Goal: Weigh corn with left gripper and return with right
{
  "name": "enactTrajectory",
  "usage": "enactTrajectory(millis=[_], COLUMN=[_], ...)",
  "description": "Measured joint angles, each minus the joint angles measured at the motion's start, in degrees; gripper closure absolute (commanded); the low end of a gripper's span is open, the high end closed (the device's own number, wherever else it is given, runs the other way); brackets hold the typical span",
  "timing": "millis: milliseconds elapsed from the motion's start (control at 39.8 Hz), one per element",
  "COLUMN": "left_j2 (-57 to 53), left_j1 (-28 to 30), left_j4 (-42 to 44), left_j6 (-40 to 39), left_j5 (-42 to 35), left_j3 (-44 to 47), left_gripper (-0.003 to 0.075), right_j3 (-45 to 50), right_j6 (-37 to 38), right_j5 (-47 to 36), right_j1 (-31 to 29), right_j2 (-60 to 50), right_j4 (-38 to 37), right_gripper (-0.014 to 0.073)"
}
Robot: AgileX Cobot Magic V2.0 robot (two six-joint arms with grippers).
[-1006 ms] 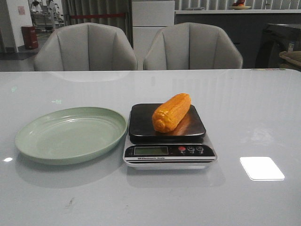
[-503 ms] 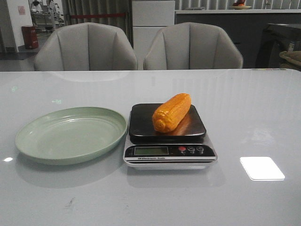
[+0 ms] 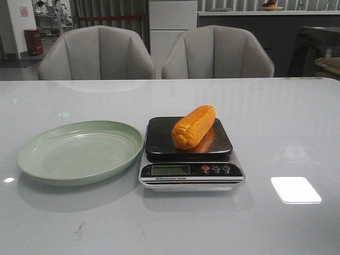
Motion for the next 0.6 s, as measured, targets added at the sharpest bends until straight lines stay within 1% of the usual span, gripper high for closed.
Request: enactTrajectory(millis=[176,226,277,327,503,528,604], left_j2=[0.0,0.0,0.0,0.0,0.0,0.0,0.0], left_j1=[0.0,0.0,0.0,0.0,0.0,0.0,0.0], left_j4=[0.0,0.0,0.0,0.0,0.0,0.0,0.0], left_j6=[0.0,0.0,0.0,0.0,0.0,0.0,0.0], left_j5=[0.0,0.0,0.0,0.0,0.0,0.0,0.0], left_j3=[0.0,0.0,0.0,0.0,0.0,0.0,0.0], left_gripper=[0.0607,0.0607,0.0607,0.0607,0.0607,0.0607,0.0607], right_j3=[0.0,0.0,0.0,0.0,-0.2,-0.5,-1.6], right_j6=[0.0,0.0,0.0,0.0,0.0,0.0,0.0], right_j5=[1.1,1.3,1.7,2.1,2.3,2.3,2.4], right_j1=[0.0,0.0,0.1,0.7,4.4,5.0,6.6], right_j2=[0.9,0.9,0.9,0.9,2.3,2.9,5.2], right_j4=[0.0,0.0,0.0,0.0,0.0,0.0,0.0], right_gripper=[0.0422,0.0403,0.036,0.0294,0.0004,-0.0027,-0.0013])
